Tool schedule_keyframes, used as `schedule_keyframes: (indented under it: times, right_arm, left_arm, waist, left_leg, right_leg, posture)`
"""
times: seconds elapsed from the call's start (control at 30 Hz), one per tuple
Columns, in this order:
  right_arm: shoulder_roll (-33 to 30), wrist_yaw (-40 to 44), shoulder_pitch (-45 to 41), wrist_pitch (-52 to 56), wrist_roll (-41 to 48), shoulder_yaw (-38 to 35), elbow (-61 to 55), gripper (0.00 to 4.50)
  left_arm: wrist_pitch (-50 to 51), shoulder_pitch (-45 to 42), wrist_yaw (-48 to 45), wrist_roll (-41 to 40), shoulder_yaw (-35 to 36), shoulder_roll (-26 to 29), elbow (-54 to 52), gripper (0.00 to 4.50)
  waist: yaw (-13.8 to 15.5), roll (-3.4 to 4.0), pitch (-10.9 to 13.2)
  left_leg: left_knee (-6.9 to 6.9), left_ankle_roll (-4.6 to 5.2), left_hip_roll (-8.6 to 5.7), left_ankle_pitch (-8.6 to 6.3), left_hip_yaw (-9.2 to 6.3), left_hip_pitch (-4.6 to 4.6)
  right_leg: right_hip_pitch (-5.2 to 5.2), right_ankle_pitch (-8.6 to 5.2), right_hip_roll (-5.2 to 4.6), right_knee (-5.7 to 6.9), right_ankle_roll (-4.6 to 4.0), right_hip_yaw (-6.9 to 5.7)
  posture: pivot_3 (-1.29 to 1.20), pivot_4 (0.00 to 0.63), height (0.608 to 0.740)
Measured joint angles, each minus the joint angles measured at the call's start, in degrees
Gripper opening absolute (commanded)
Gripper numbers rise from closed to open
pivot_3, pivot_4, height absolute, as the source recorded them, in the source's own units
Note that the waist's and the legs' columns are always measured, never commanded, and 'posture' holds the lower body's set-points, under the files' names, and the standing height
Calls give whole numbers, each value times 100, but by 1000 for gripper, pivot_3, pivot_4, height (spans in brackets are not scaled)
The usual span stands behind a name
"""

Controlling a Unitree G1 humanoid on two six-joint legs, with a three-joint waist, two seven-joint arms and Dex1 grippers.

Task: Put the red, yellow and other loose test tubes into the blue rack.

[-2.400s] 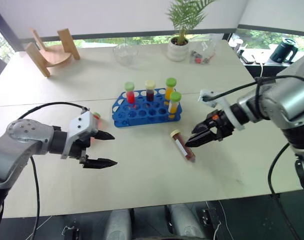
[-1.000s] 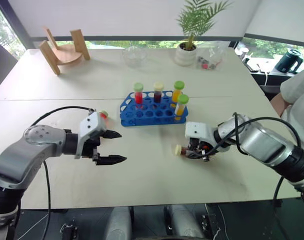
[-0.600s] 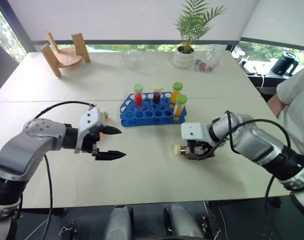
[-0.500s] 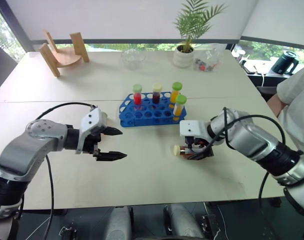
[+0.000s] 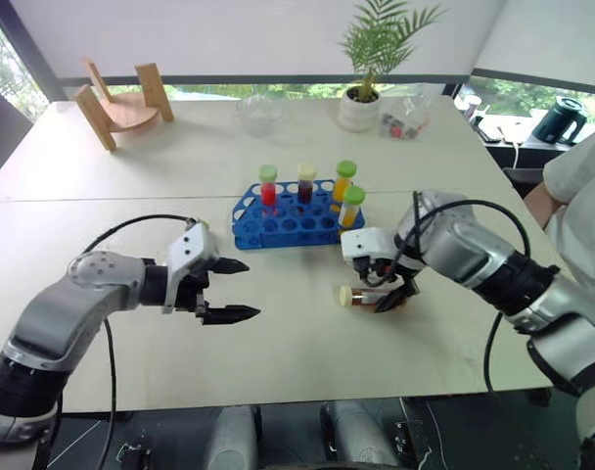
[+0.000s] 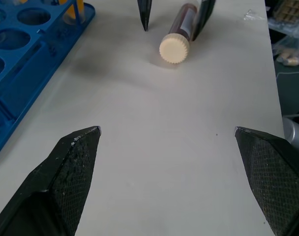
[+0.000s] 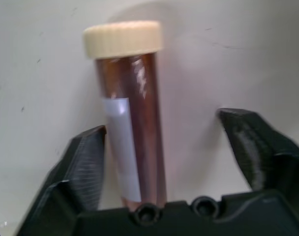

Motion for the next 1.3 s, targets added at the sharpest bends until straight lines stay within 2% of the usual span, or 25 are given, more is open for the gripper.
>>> schedule_keyframes:
  times: [0.1,0.13,0.37,0.43,0.5,0.57,0.63,0.7,0.77,0.9,0.97,1.03,1.17,1.3]
  right_arm:
    - [28,-260,195,139,-162,-188,-127,884]
    - [12,-298,291,188,-187,-240,-223,759]
    - [-366,-893,1312,157,-363,-893,-1466,759]
    - [-376,-1151,1638,-134,-284,-1298,-1679,759]
    - [-136,-1515,2151,-413,110,-2051,-1849,759]
    - [481,-1818,2457,-503,763,-2800,-2091,759]
    - [1765,-2565,2639,-654,1613,-3770,-2534,759]
    - [2726,-3437,2438,-676,2129,-4494,-2945,759]
    - [3271,-4141,2260,-702,2383,-4947,-3156,759]
    - [4554,-5661,2552,-1619,2294,-4859,-2615,759]
    - [4865,-6205,2615,-2266,2064,-4657,-2070,759]
    - [4968,-6772,2616,-2987,1801,-4523,-1448,759]
    - [4973,-7548,2617,-3890,1601,-4524,-375,759]
    - [4974,-7713,2659,-4383,1578,-4343,72,759]
  left_arm:
    - [-4,-2,15,5,0,1,8,4500]
    - [-5,-4,16,6,0,0,17,4500]
    - [-21,-153,-83,57,-7,55,270,4500]
    - [-24,-209,-146,62,2,111,278,4500]
    - [-16,-206,-269,52,32,288,343,4500]
    - [-3,-214,-341,45,129,397,451,4500]
    - [31,-283,-489,-50,261,528,593,4500]
    - [113,-453,-611,-124,384,701,815,4500]
    - [144,-614,-675,-136,524,862,1075,4500]
    - [216,-796,-722,-128,650,999,1422,4500]
    - [247,-868,-746,-131,650,1025,1425,4500]
    - [305,-886,-768,-140,660,1109,1424,4500]
    - [442,-880,-756,-150,727,1203,1394,4500]
    - [554,-823,-696,-222,827,1204,1233,4500]
  waist:
    - [10,-1,-1]
    - [11,-3,-2]
    - [48,-17,-11]
    - [32,-19,-12]
    - [-4,-22,-8]
    - [-132,-16,1]
    - [-235,1,25]
    - [-262,25,50]
    - [-261,23,48]
    - [-283,23,49]
    - [-291,24,49]
    - [-288,23,49]
    - [-292,23,49]
    - [-314,25,50]
  left_leg:
    - [-5,0,-1,0,-1,1]
    - [-7,0,-1,0,-1,1]
    - [-23,0,-4,0,-11,1]
    - [-23,0,-4,0,-10,0]
    - [-25,0,-3,0,-9,0]
    - [-32,0,3,0,-12,0]
    - [-38,-1,7,0,-17,-4]
    - [-40,-8,6,4,-27,-12]
    - [-40,-9,2,5,-31,-12]
    - [-45,-9,-2,5,-22,-26]
    - [-43,-16,-2,9,-21,-57]
    - [-41,-36,-2,20,-23,-97]
    - [-44,-40,-2,22,-22,-101]
    - [-46,-39,1,22,-22,-100]
  right_leg:
    - [0,-1,0,0,0,-1]
    - [0,-1,0,-1,0,-1]
    - [1,-8,-3,-4,1,-11]
    - [2,-9,-3,-5,1,-10]
    - [-3,-8,0,-4,1,-8]
    - [-11,-4,8,4,8,-6]
    - [-26,-4,16,23,7,-5]
    - [-33,-3,16,29,9,-10]
    - [-27,-3,7,27,8,-20]
    - [-37,-4,-1,16,9,-18]
    - [-69,-2,-1,21,9,-17]
    - [-117,0,-1,32,10,-16]
    - [-124,0,-1,34,10,-16]
    - [-126,0,3,36,9,-15]
  posture:
    - [0,150,740]
    - [0,150,740]
    - [0,150,740]
    - [0,150,740]
    - [0,150,740]
    - [0,150,740]
    - [0,150,740]
    - [0,150,740]
    - [0,150,740]
    - [0,150,740]
    - [0,150,740]
    - [0,150,740]
    - [0,150,740]
    - [0,150,740]
